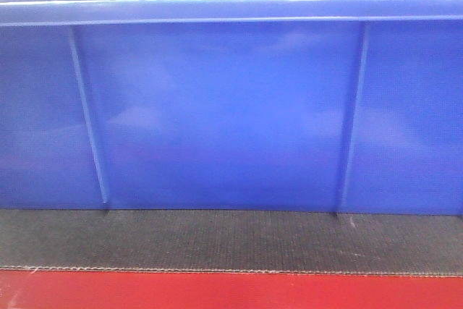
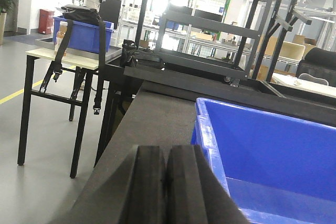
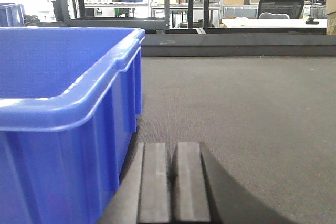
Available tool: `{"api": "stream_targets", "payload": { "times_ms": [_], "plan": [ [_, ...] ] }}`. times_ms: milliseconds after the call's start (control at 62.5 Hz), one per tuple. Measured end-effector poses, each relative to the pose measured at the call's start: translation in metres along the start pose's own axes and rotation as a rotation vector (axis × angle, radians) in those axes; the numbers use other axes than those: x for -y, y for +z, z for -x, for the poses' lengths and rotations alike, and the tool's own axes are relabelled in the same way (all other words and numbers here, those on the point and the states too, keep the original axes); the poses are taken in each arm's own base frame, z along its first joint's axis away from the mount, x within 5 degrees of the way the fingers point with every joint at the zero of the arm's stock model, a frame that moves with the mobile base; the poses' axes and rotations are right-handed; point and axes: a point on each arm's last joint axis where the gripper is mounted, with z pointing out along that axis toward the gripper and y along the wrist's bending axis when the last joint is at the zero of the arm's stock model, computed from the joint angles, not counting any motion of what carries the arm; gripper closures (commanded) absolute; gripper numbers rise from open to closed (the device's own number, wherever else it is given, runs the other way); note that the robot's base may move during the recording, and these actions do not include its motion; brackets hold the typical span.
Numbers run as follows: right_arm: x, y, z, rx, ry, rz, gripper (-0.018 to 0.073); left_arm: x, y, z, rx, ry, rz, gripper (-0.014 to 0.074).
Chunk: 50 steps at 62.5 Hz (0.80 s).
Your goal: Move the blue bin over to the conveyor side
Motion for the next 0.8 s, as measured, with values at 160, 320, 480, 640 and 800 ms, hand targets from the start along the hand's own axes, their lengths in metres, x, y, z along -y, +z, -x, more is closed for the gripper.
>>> {"api": "stream_targets", "payload": {
  "times_ms": [160,320,480,640,800],
  "plan": [
    [0.000,0.000,0.000,0.000,0.000,0.000,0.0641,0.000,0.000,-0.002,-0.002,0.000,-0.001,0.0594],
    [0.000,0.000,0.000,0.000,0.000,0.000,0.0641,-0.002,0.007,-0.027,-0.023,0.078,-0.024,0.0594],
    [0.000,0.000,0.000,0.001,0.000,0.000,0.0641,-0.004,0.016,-0.060,-0.035,0.153,-0.063,0.0594],
    [0.000,0.000,0.000,0.001,0.000,0.000,0.0641,-0.008,0.019,-0.085,-0.074,0.169,-0.062,0.0594],
    [0.000,0.000,0.000,0.001,0.000,0.000,0.0641,-0.010,0.020,-0.094,-0.057,0.165,-0.061,0.0594]
  ]
}}
